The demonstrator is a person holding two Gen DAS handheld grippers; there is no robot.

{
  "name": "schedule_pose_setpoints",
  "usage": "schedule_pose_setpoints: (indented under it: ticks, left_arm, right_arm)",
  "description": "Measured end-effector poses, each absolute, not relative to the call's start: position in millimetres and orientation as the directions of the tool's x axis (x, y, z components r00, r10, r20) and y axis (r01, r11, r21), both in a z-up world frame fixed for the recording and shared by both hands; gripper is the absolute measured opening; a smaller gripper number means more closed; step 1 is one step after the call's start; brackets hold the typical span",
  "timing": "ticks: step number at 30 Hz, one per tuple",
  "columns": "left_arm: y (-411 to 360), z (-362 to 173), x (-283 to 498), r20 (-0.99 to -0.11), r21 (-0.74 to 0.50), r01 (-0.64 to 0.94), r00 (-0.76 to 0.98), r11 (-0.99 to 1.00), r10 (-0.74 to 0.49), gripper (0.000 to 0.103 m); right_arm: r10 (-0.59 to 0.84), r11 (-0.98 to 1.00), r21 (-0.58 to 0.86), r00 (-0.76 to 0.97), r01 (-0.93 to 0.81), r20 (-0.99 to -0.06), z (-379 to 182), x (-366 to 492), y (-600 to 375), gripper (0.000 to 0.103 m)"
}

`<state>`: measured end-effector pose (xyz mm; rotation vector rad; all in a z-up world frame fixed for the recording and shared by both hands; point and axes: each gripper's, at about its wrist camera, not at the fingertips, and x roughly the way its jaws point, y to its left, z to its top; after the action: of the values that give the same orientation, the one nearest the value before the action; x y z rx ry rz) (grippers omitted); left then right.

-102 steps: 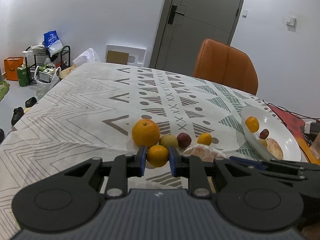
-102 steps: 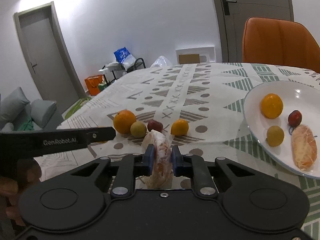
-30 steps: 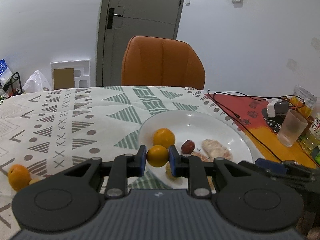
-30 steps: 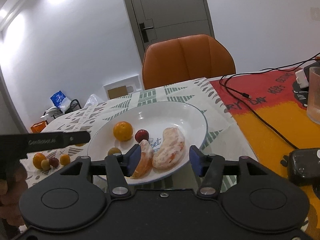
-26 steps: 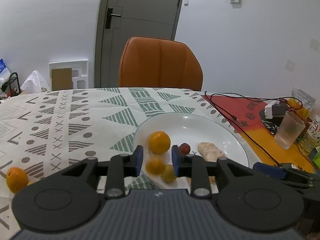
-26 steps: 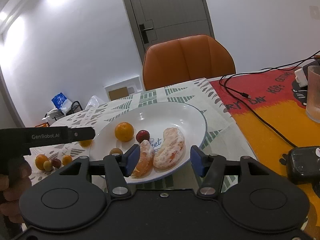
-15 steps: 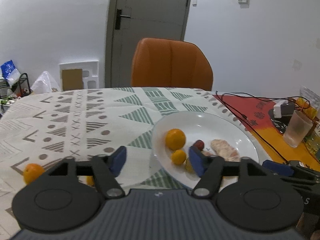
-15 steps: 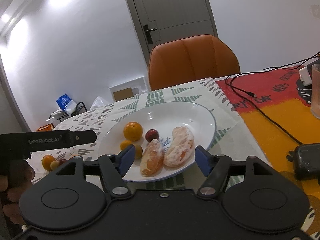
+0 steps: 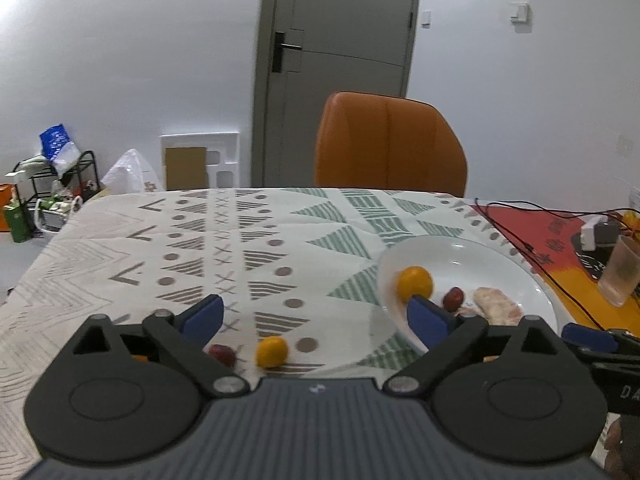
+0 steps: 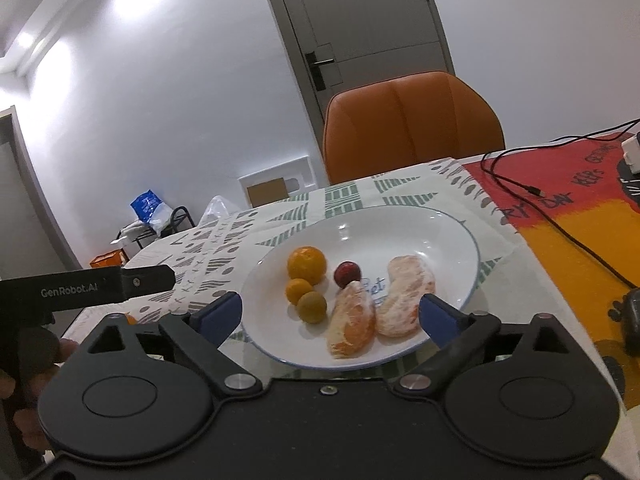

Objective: Organize fruits
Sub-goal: 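Open the right gripper over the plate while the left gripper releases the tangerine into it, then move both grippers back from the plate toward the remaining fruit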

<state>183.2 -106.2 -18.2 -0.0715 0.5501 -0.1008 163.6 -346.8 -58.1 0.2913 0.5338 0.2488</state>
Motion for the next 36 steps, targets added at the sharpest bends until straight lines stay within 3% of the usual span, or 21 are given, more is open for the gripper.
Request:
schedule_pose_setpoints:
  ticks: [5, 36]
  left_arm:
    - [-93, -16, 180, -0.514, -0.095, 0.047, 0.853, 0.994, -0.089, 0.099]
    - [-8, -15, 168, -0.515, -0.133, -0.119, 0.856, 0.984, 0.034, 0.099]
  right_arm:
    - [0.313, 0.93, 0.327, 0.832, -0.17, -0.458, -55, 164, -338, 0.103]
    - [0.445, 0.891, 0.309, 0.778, -0.333, -0.445, -39, 178, -273, 0.103]
